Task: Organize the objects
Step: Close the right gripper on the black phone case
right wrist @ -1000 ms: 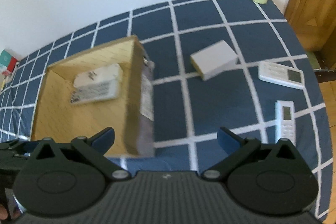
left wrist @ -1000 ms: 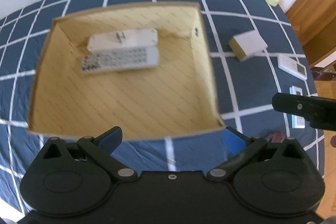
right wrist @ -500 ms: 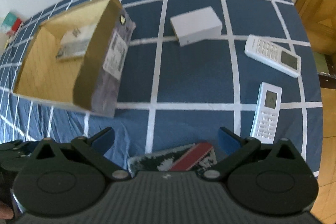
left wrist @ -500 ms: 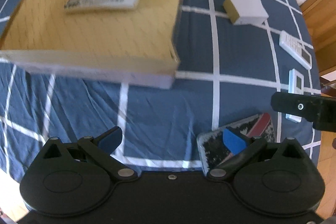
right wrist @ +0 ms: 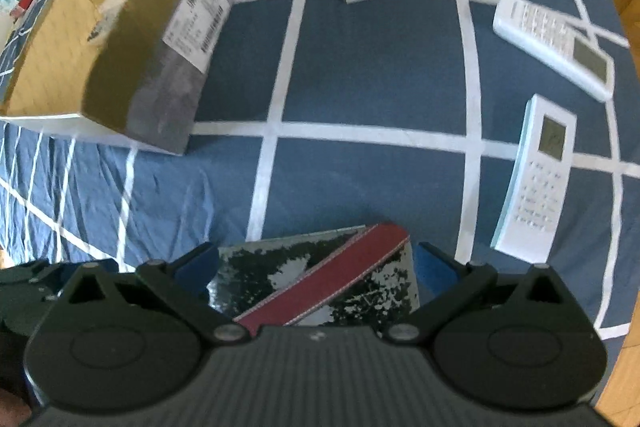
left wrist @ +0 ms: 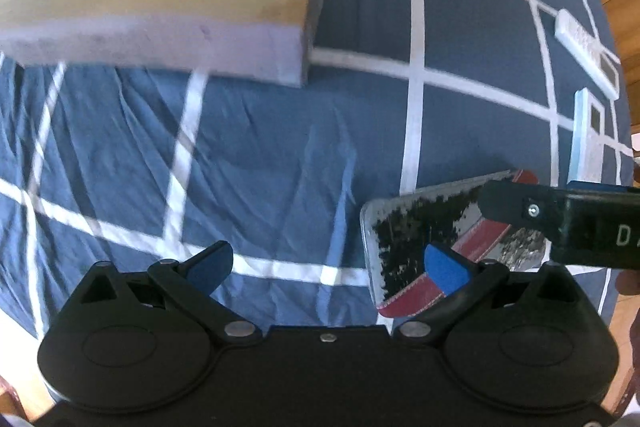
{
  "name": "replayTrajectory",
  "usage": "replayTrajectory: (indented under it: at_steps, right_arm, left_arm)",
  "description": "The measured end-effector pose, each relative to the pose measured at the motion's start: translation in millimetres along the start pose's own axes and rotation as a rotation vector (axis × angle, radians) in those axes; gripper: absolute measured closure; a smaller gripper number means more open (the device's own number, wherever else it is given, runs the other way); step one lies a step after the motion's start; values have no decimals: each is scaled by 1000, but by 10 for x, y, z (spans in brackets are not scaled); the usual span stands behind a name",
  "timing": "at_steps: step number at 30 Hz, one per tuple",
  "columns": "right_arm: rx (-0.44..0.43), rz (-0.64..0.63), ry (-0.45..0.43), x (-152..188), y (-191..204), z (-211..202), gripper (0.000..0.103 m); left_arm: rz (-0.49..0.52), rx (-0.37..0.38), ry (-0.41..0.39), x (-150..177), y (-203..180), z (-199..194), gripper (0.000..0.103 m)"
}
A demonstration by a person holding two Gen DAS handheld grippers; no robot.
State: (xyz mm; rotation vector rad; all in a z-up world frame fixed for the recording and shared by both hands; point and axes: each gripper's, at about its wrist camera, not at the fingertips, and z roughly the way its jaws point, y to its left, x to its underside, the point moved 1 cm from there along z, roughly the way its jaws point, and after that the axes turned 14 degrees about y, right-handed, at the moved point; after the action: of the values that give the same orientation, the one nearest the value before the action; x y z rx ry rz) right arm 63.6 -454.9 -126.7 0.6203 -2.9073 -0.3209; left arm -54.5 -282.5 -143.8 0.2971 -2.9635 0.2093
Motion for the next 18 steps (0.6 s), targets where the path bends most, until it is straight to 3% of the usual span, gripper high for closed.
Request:
replayTrajectory:
  at_steps: [11, 18]
  right_arm:
    - [28, -90, 39, -8, -59, 245, 3]
    - [42, -109, 57, -15, -100, 300, 13]
  left_arm:
    - [-56, 66, 30, 135, -222, 300, 1]
    - [-72, 97, 20, 113, -322, 307, 4]
